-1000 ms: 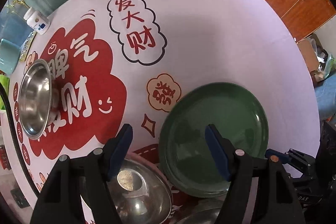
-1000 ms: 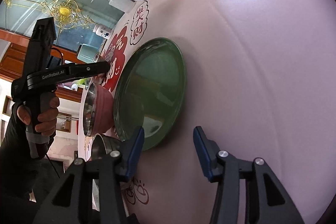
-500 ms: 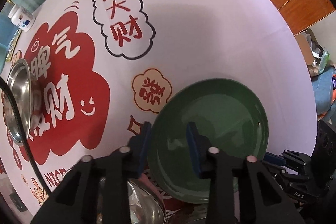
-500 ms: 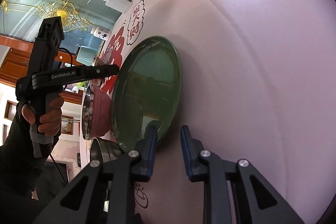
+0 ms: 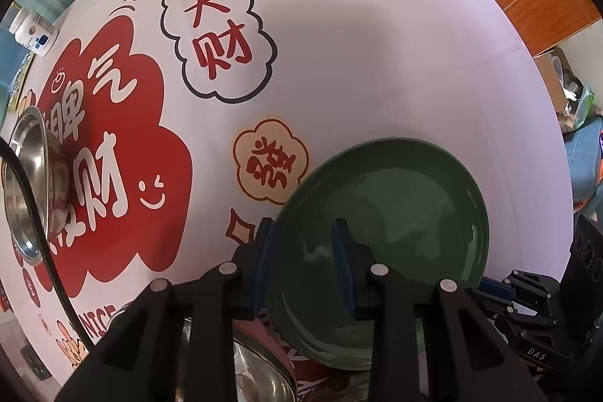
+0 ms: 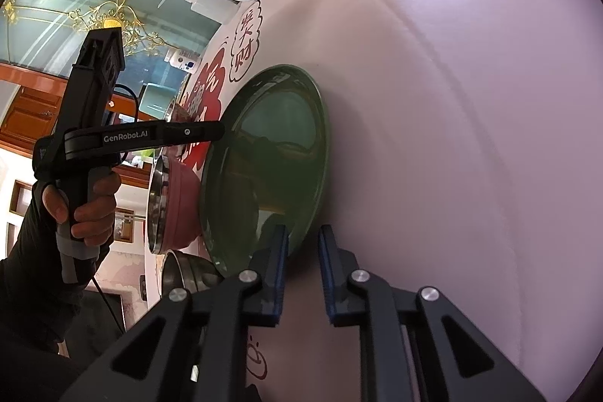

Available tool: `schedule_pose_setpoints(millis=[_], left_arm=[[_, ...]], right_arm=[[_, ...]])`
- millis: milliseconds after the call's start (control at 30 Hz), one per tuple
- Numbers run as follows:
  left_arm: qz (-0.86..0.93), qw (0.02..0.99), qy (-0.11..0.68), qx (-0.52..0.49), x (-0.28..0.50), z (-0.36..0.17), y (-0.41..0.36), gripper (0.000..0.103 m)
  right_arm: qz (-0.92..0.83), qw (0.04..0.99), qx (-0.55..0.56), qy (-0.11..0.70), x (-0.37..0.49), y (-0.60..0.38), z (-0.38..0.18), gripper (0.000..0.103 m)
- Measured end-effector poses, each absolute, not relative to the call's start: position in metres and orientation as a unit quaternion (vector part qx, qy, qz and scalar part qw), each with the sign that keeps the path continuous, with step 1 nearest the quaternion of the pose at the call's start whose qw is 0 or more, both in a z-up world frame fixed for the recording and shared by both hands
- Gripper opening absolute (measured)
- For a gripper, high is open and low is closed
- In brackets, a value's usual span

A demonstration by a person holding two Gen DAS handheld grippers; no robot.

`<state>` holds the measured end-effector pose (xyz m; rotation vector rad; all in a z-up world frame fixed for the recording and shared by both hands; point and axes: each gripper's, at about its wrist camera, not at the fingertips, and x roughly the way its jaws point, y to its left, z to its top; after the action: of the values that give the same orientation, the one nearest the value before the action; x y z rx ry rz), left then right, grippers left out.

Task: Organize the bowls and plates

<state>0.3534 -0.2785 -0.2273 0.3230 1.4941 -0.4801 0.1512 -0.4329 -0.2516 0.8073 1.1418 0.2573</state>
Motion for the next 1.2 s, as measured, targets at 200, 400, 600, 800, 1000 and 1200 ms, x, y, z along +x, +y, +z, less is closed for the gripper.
schedule_pose_setpoints(millis=[200,400,600,800,1000,1200], left_arm=[[-0.205,0.683,0.687,0.138,0.361,-0.237,-0.267,0.026],[-0.204,0.682,0.688,0.143,0.363,-0.239,-0.264,0.019],[-0.207,0.681,0.686,0.149,0.364,-0.243,-0.262,0.014],[-0.207,0.684,0.683,0.148,0.361,-0.245,-0.267,0.014],[-0.207,0.697,0.673,0.139,0.359,-0.237,-0.274,0.014],[-0.219,0.706,0.659,0.136,0.356,-0.221,-0.281,0.014]], right_arm=[[0.126,0.755,0.376,0.523,0.152,-0.432,-0.254,0.013],[0.126,0.755,0.376,0.523,0.153,-0.433,-0.254,0.013],[0.128,0.754,0.376,0.523,0.154,-0.434,-0.254,0.013],[0.127,0.751,0.382,0.524,0.152,-0.436,-0.254,0.012],[0.119,0.759,0.382,0.514,0.148,-0.438,-0.25,0.012],[0.113,0.764,0.392,0.5,0.141,-0.446,-0.244,0.012]])
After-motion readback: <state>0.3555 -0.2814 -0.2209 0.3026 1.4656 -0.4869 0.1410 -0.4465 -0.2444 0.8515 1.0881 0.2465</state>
